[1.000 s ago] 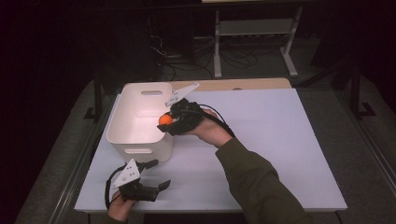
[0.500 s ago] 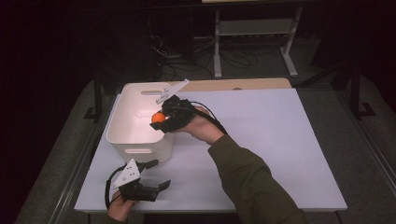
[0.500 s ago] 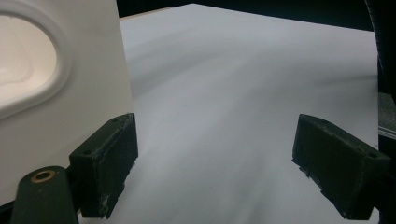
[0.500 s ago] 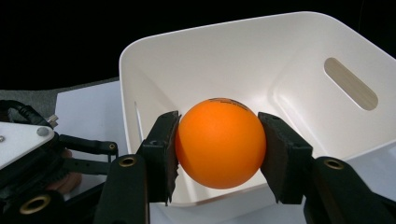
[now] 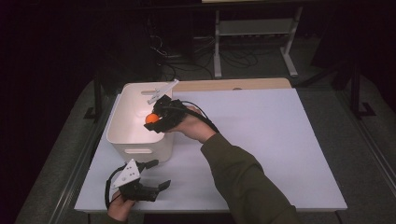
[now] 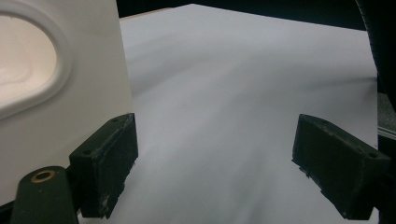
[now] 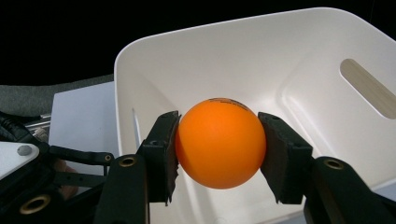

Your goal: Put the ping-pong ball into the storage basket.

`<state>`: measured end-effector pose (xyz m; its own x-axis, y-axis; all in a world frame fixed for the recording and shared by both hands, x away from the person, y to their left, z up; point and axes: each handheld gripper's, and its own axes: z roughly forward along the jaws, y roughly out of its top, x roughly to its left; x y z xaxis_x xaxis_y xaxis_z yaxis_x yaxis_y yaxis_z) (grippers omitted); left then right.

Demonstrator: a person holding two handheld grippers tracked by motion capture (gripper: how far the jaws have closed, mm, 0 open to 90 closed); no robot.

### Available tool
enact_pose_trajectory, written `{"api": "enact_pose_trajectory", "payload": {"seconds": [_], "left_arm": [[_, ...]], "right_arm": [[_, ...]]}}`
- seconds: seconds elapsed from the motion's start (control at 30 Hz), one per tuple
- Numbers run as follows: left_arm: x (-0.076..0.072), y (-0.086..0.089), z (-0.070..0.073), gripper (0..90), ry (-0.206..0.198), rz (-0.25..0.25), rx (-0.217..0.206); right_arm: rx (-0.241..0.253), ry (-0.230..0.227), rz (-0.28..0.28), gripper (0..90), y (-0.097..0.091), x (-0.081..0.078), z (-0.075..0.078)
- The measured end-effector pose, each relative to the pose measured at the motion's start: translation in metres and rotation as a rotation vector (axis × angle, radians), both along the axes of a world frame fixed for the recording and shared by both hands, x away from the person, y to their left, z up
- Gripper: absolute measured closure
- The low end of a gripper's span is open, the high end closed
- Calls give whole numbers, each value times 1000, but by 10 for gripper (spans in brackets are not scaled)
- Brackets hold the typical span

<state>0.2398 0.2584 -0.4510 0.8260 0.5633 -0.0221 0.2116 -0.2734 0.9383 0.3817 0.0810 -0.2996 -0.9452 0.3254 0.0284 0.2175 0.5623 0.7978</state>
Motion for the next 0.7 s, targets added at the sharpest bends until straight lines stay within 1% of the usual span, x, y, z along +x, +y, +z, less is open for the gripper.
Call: {"api": "enact_pose_trajectory", "payload": {"seconds": [0.1,0.5,0.6,0.7], "left_arm": [[0,0,0,141,1,0,1],[0,0,0,141,0,-1,3],[0,0,0,140,2,0,2],[0,0,0,141,2,0,1]], "right_arm": [[-6,-1,6,497,2,0,-1],[-57,18,5,495,5,0,-7],[-59,19,5,491,4,0,-7],[-58,23,8,451,4,0,-7]]}}
